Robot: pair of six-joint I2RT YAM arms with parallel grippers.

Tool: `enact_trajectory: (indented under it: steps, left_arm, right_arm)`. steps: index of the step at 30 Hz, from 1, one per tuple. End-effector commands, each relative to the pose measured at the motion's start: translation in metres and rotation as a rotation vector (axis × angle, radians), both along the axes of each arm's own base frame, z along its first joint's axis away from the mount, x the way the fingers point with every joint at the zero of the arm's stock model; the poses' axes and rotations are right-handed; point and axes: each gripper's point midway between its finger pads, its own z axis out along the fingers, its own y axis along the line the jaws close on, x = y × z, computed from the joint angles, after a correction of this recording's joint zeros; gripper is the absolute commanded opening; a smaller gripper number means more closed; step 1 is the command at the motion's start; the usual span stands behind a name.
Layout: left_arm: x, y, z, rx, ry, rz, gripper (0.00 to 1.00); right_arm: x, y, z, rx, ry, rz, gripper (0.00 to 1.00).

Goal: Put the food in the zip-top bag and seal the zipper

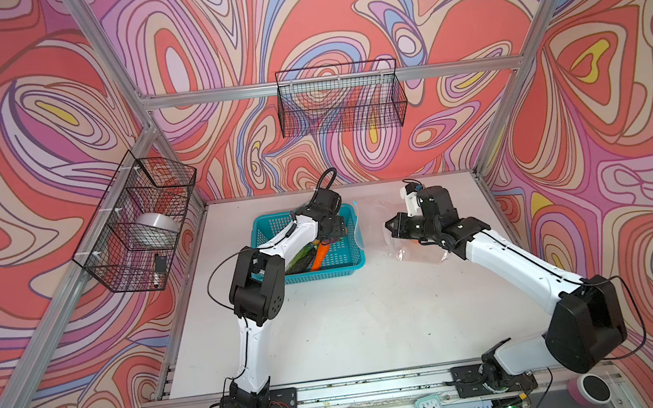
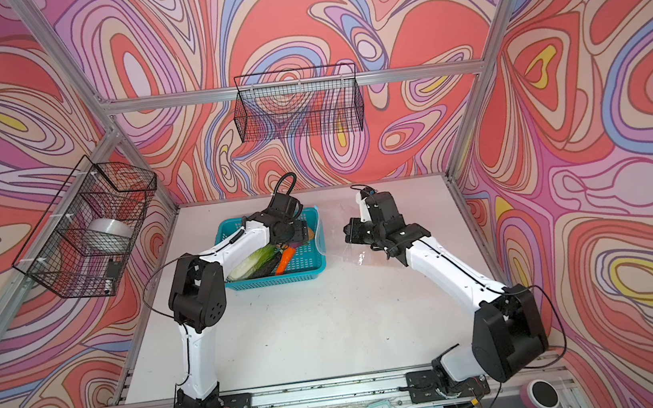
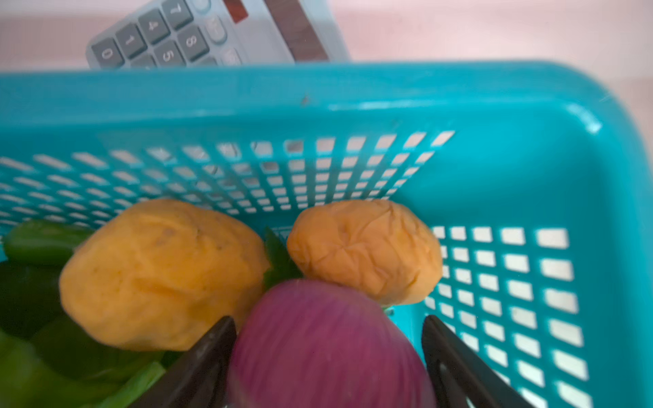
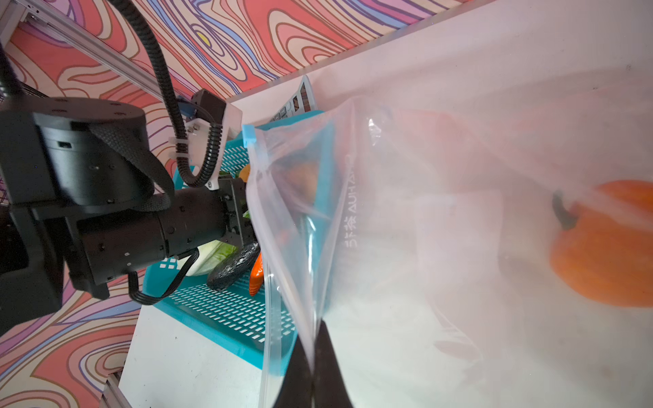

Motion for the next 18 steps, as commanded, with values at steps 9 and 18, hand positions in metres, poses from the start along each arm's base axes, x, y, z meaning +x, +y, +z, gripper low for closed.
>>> enact_trajectory:
  steps: [9, 18]
  left_arm:
    - [-0.001, -0.009, -0.018, -0.009, 0.062, -0.028, 0.84]
    - [-0.034, -0.005, -0.029, -0.017, 0.124, -0.043, 0.86]
  right_arm:
    - [0.001, -0.005, 0.008, -0.01, -0.023, -0.016, 0.0]
    - [0.003, -0.003, 0.009, -0.002, -0.024, -0.013, 0.0]
